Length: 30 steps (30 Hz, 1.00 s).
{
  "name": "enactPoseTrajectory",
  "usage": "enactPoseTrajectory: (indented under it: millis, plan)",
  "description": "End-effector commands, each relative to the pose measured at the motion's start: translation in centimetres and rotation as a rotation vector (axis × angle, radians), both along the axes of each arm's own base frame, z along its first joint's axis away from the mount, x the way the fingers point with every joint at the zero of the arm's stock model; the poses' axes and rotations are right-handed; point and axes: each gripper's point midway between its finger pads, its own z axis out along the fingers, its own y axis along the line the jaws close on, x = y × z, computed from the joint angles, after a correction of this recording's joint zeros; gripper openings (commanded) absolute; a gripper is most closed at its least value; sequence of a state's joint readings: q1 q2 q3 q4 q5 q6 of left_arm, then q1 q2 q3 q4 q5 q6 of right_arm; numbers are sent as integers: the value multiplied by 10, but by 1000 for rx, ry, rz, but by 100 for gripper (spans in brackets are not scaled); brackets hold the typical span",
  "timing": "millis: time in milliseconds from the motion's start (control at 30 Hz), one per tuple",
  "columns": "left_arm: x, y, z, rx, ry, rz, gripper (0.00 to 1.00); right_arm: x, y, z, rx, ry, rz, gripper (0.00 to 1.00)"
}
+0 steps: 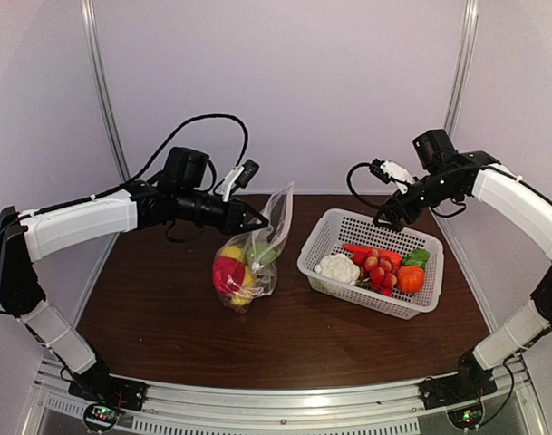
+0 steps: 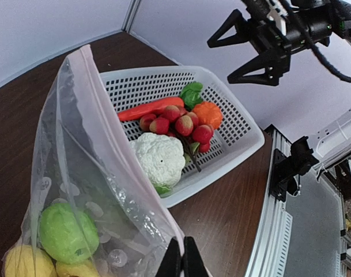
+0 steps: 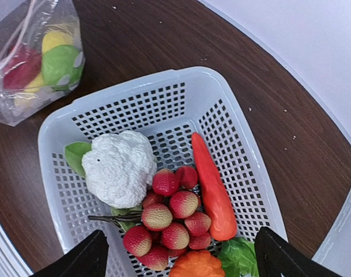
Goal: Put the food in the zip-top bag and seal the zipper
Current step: Place the fake fruit in the zipper food storage bag, then pick up the fake vegetable from the bin.
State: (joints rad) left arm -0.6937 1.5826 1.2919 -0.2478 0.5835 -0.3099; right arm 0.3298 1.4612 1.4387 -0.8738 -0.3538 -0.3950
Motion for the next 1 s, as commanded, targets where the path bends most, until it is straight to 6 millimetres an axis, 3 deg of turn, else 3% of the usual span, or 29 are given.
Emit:
enactPoseTrajectory:
  millis: [0,200,300,433,667,967]
  plan:
    - [-8,-3,46,-120,-62,-33,0,5,-35,-37,-168,54,-111,89]
    - [-16,-7,49,-138,-50,-56,0,-12,-71,-82,-295,189,-182,89]
    - [-19,-8,51,-141,-54,-62,0,-21,-89,-94,-383,213,-188,90]
    - [-22,-9,51,-142,-54,-67,0,-28,-106,-105,-466,239,-219,99]
    - [-23,-10,50,-140,-53,-69,0,-37,-119,-137,-535,331,-218,100]
    - [-24,-10,50,-139,-57,-70,0,-47,-108,-168,-497,414,-157,97]
